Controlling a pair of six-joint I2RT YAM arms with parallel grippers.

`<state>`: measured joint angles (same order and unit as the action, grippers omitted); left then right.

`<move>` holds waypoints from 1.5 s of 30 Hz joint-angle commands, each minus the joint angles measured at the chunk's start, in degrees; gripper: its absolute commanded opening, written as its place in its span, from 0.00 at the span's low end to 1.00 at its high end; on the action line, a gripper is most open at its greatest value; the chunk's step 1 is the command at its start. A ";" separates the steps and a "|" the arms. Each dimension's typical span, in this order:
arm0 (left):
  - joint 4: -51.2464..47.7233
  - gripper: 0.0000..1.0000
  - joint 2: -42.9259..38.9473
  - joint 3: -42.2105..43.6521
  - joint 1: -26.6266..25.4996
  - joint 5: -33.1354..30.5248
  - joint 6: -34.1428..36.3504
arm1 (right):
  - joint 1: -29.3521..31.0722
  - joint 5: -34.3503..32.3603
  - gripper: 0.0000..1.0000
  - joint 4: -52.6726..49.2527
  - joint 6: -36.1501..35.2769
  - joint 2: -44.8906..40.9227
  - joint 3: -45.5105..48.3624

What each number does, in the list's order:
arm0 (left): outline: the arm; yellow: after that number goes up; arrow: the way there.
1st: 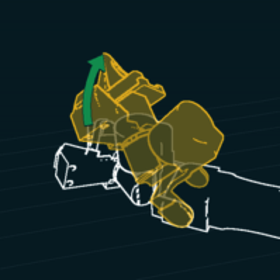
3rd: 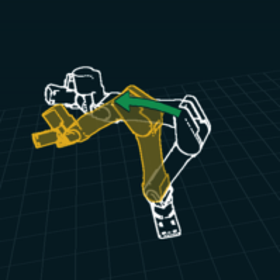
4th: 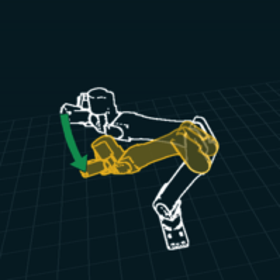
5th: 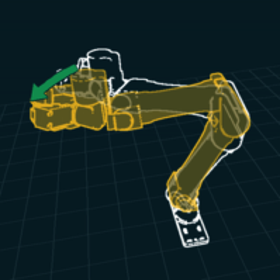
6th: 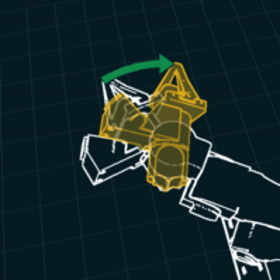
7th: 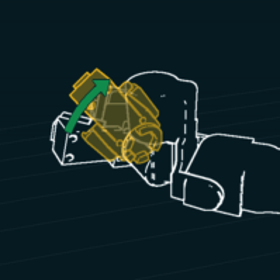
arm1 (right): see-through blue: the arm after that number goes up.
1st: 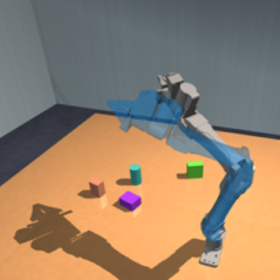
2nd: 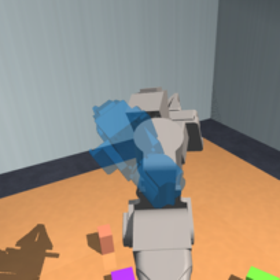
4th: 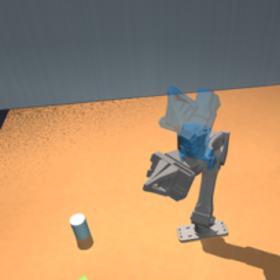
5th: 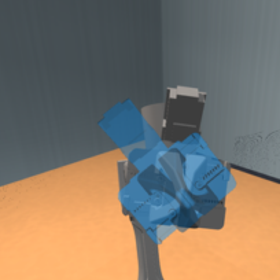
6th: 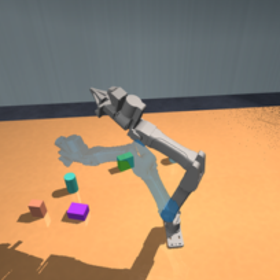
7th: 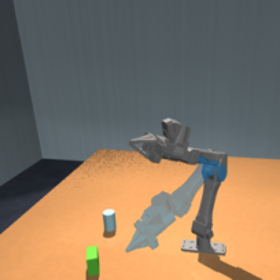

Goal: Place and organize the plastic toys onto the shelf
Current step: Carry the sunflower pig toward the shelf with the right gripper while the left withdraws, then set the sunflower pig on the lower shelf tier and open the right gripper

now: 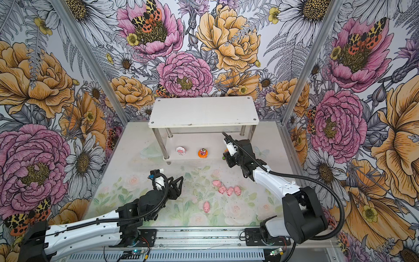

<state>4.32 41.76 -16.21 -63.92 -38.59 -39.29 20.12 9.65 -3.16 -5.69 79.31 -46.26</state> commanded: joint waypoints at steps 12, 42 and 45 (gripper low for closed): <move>1.30 0.65 1.83 -0.32 1.56 1.60 -1.24 | -3.22 2.17 0.00 5.80 -1.61 4.89 -1.20; 4.12 0.67 6.13 -1.02 1.96 3.17 -1.44 | -5.17 4.32 0.50 4.97 0.17 8.60 -4.61; 3.92 0.67 5.88 -0.93 2.04 3.17 -1.54 | -5.17 4.60 0.53 5.49 1.05 7.30 -3.83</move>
<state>7.09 48.12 -16.23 -62.35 -36.58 -40.58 15.29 13.37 0.34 -5.48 88.53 -50.09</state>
